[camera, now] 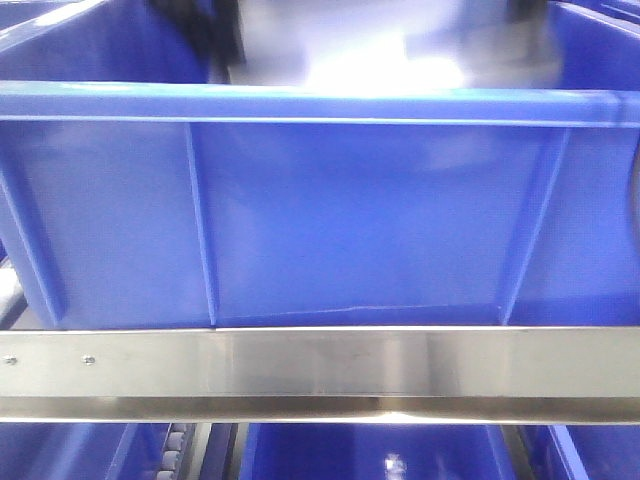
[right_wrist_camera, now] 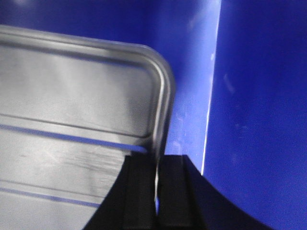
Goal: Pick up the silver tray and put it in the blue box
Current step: 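Lower the tray into the blue bin and open both grippers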
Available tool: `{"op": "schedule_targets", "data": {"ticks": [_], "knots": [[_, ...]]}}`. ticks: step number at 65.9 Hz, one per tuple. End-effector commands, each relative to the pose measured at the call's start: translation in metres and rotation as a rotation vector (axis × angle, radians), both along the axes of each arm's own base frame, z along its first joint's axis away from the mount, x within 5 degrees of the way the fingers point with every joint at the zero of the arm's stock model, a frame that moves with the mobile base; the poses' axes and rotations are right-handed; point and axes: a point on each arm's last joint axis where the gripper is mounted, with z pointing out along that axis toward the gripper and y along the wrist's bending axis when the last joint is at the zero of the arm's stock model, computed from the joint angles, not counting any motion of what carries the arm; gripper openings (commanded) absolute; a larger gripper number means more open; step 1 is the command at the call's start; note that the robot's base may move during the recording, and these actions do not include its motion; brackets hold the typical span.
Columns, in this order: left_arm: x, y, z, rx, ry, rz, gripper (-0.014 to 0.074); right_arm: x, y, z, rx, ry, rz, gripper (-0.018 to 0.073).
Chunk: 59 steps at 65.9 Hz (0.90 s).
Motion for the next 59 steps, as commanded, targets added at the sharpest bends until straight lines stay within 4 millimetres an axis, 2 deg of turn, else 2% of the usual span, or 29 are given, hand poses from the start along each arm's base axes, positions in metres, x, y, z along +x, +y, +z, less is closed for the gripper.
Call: {"op": "schedule_targets", "data": {"ticks": [1, 7, 17, 29, 36, 42, 50, 55, 59], "knots": [[0.002, -0.009, 0.016, -0.05, -0.091, -0.059, -0.0105, 0.009, 0.007, 0.014, 0.047, -0.111, 0.043, 0.0059], [0.009, -0.013, 0.001, -0.035, -0.068, -0.057, -0.0105, 0.018, 0.011, -0.005, 0.029, -0.067, 0.043, 0.0059], [0.015, -0.012, -0.01, -0.03, -0.044, -0.045, -0.0104, 0.029, 0.015, -0.027, 0.01, -0.02, 0.045, 0.0059], [0.019, -0.007, -0.012, -0.023, -0.043, -0.038, -0.0085, 0.032, 0.016, -0.033, 0.002, -0.01, 0.045, 0.006], [0.022, -0.006, -0.011, -0.022, -0.056, -0.047, 0.0, 0.032, 0.017, -0.032, 0.004, -0.015, 0.046, 0.0084], [0.022, -0.005, -0.011, -0.027, -0.054, -0.042, 0.0127, 0.032, 0.016, -0.031, 0.002, -0.016, 0.046, 0.0194], [0.022, -0.005, -0.011, -0.027, -0.054, -0.042, 0.0304, 0.032, 0.015, -0.031, -0.012, -0.014, 0.045, 0.0425], [0.023, -0.005, -0.01, -0.028, -0.056, -0.042, 0.0366, 0.031, 0.014, -0.031, -0.029, -0.013, 0.044, 0.0549], [0.023, -0.005, -0.006, -0.032, -0.062, -0.04, 0.0382, 0.031, 0.012, -0.029, -0.044, -0.017, 0.043, 0.0596]]}}
